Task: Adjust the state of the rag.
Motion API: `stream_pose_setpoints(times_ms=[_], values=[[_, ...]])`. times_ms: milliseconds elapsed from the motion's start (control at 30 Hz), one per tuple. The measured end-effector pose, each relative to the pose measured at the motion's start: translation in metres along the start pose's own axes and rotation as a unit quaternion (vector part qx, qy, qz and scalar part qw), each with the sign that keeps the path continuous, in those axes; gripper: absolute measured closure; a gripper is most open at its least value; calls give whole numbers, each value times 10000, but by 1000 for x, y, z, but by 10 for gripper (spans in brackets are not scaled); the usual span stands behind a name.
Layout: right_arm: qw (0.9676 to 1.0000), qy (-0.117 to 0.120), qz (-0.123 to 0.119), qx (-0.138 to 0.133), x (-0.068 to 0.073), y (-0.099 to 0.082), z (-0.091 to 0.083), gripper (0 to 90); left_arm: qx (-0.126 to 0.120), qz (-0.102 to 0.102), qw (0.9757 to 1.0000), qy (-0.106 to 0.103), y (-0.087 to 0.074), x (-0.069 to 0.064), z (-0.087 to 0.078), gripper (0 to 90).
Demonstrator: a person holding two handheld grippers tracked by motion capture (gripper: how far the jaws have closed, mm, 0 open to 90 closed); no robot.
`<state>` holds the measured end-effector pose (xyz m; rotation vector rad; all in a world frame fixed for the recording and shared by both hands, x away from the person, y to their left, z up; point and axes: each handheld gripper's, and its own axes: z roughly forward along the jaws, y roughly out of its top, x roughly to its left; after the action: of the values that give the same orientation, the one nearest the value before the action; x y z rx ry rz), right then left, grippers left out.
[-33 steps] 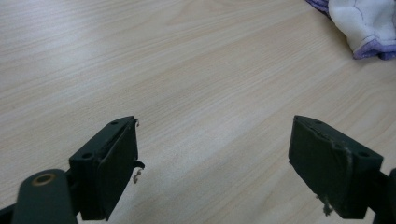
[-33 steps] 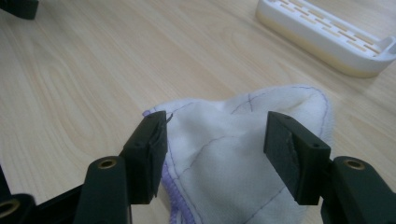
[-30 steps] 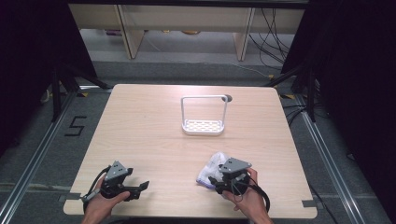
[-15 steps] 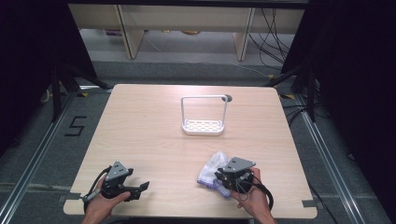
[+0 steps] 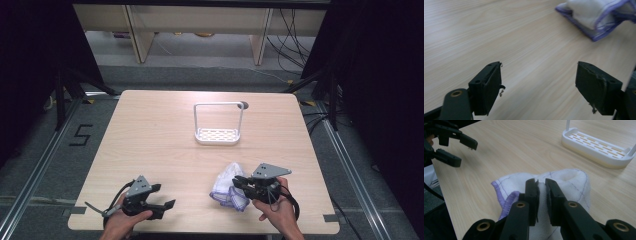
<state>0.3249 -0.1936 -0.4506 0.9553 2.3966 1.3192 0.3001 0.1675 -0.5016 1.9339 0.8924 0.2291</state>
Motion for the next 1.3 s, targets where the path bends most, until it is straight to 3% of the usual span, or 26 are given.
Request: stream_pose_setpoints(times_ms=[33, 67, 100, 133, 167, 267, 333, 367, 433, 500, 533, 600, 667, 700, 733, 767, 867, 900, 933, 1000, 1067, 1133, 1200, 1233, 1267, 1300], values=[[10000, -47, -19, -65, 0, 0, -1, 812, 1, 40, 9999, -95, 2, -6, 4, 230], [9999, 17, -11, -98, 0, 1, -1, 813, 14, 222, 9994, -265, 6, -16, 14, 249], [9999, 17, -11, -98, 0, 1, -1, 813, 14, 222, 9994, -265, 6, -16, 14, 252], [9997, 71, 207, -59, 3, 2, -3, 814, 67, 336, 9989, -318, 9, -21, 19, 258], [9997, 71, 207, -59, 3, 2, -3, 814, 135, 403, 9982, -431, 11, -24, 24, 258], [9996, 122, 175, -176, 3, 4, -5, 816, 89, 379, 9962, -777, 21, -35, 45, 257], [9996, 108, 130, -238, 2, 4, -5, 815, 149, 445, 9953, -842, 24, -37, 49, 260], [9993, 84, 274, -244, 4, 4, -7, 816, 117, 466, 9956, -805, 25, -40, 54, 264], [9993, 89, 203, -311, 3, 5, -8, 816, 98, 514, 9941, -954, 30, -46, 63, 274], [9994, 84, 69, -323, 1, 6, -9, 816, 99, 560, 9942, -912, 32, -47, 65, 288], [9992, 136, 215, -293, 3, 6, -10, 816, 22, 471, 9939, -995, 36, -47, 69, 300], [9993, 158, 143, -322, 2, 6, -10, 816, -7, 400, 9937, -1051, 37, -47, 71, 344], [9990, 209, 227, -313, 3, 7, -11, 817, -80, 376, 9935, -1070, 40, -47, 75, 383], [9988, 233, 130, -400, 2, 7, -9, 817, -141, 423, 9936, -1042, 40, -48, 77, 452], [9990, 193, 173, -358, 3, 8, -12, 817, -218, 491, 9937, -979, 41, -47, 78, 620], [9985, 278, 185, -431, 3, 8, -12, 817, -296, 574, 9943, -850, 44, -45, 74, 671], [9984, 274, 143, -483, 2, 9, -15, 818, -388, 683, 9938, -784, 49, -41, 65, 758], [9983, 238, 208, -490, 2, 10, -17, 817, -397, 671, 9941, -760, 53, -39, 58, 795], [9973, 369, 331, -541, 1, 10, -18, 818, -469, 678, 9934, -793, 57, -37, 52, 815], [9966, 442, 323, -615, -2, 12, -21, 819, -518, 800, 9928, -731, 65, -36, 38, 836], [9953, 532, 530, -614, -1, 13, -24, 819, -563, 870, 9920, -722, 72, -36, 25, 843], [9953, 546, 408, -686, -5, 14, -24, 820, -556, 928, 9913, -744, 77, -37, 14, 849], [9926, 751, 536, -792, -8, 15, -24, 820, -516, 1097, 9902, -687, 81, -39, 3, 862], [9926, 751, 536, -792, -8, 15, -24, 820, -516, 1097, 9902, -687, 81, -39, 3, 864], [9902, 875, 758, -784, -6, 15, -24, 820, -511, 1126, 9900, -681, 81, -39, 2, 864], [9898, 932, 744, -778, -8, 15, -23, 820, -473, 1110, 9905, -656, 81, -39, 1, 866]])
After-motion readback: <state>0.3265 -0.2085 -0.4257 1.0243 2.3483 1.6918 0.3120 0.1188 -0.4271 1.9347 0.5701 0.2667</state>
